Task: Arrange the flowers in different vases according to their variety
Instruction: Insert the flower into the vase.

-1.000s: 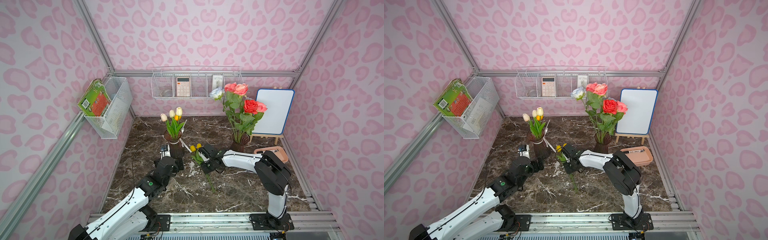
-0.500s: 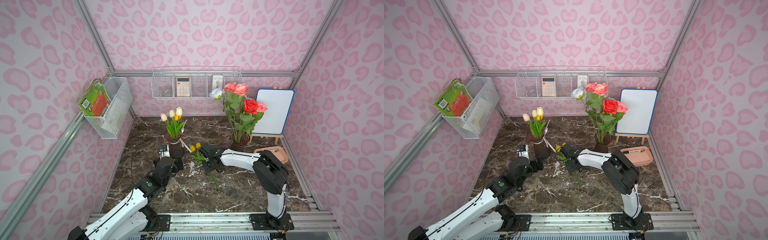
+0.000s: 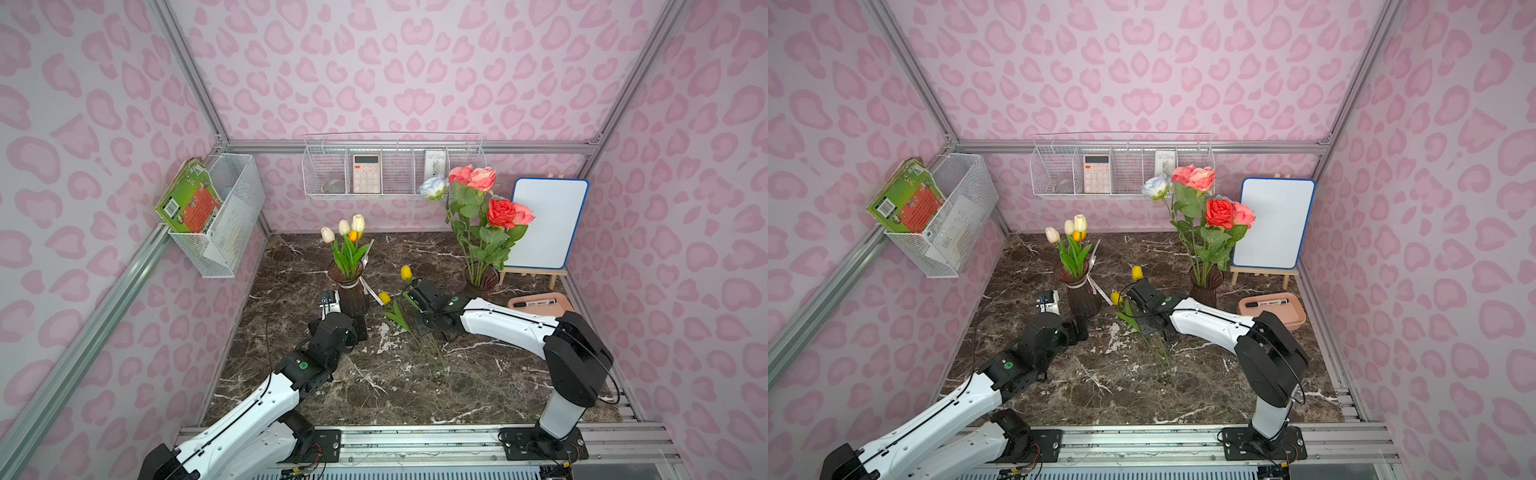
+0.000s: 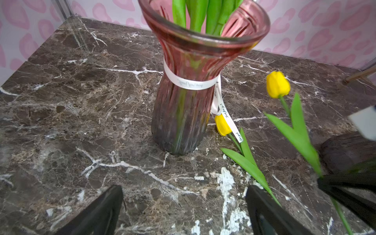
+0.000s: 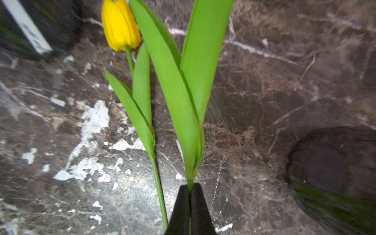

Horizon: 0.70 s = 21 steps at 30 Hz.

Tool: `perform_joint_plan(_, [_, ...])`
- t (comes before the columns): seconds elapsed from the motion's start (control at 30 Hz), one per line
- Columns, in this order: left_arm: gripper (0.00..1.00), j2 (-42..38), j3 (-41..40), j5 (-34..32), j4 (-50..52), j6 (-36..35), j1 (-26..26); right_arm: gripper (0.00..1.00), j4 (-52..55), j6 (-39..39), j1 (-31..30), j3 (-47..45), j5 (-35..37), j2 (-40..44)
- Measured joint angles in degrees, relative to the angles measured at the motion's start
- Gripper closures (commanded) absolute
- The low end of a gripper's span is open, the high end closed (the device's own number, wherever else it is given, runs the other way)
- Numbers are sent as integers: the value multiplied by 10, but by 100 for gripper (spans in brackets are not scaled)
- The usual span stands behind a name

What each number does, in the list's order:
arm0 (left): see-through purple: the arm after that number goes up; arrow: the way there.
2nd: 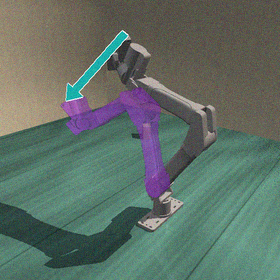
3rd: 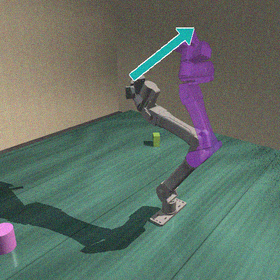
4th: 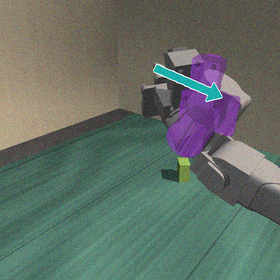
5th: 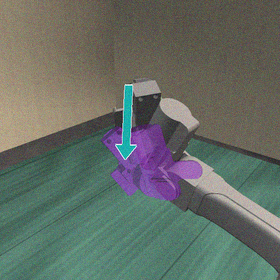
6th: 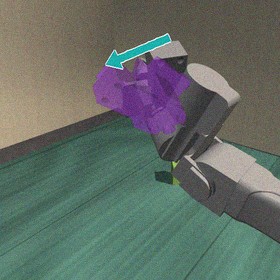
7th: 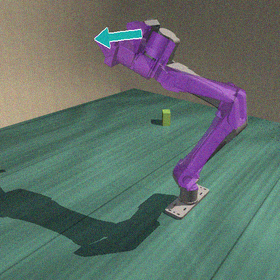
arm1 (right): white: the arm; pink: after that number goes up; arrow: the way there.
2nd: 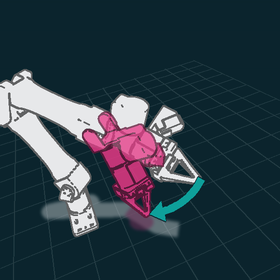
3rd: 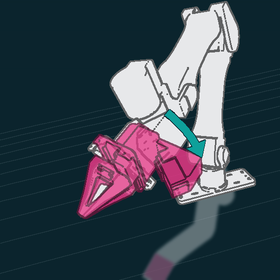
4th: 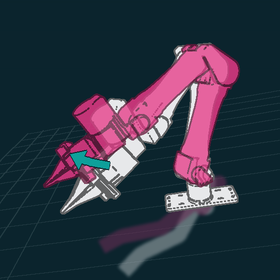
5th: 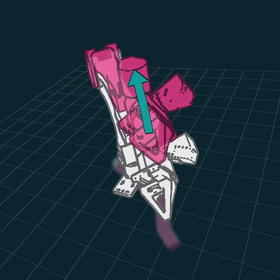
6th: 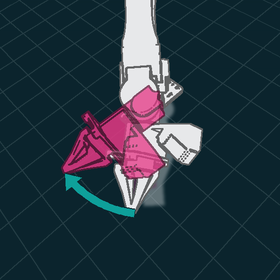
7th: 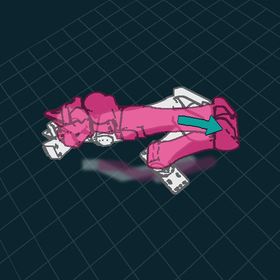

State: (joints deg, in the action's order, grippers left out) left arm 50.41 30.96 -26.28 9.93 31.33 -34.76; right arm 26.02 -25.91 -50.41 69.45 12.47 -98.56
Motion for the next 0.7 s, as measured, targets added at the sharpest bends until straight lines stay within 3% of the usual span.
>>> perform_joint_plan(0.33, [2, -14, -4, -3, 2, 14, 3, 100, -139, 35, 0, -38, 0, 132])
perform_joint_plan(0.7, [1, -51, -18, -18, 9, 18, 3, 100, -344, 77, -1, -35, -103, 175])
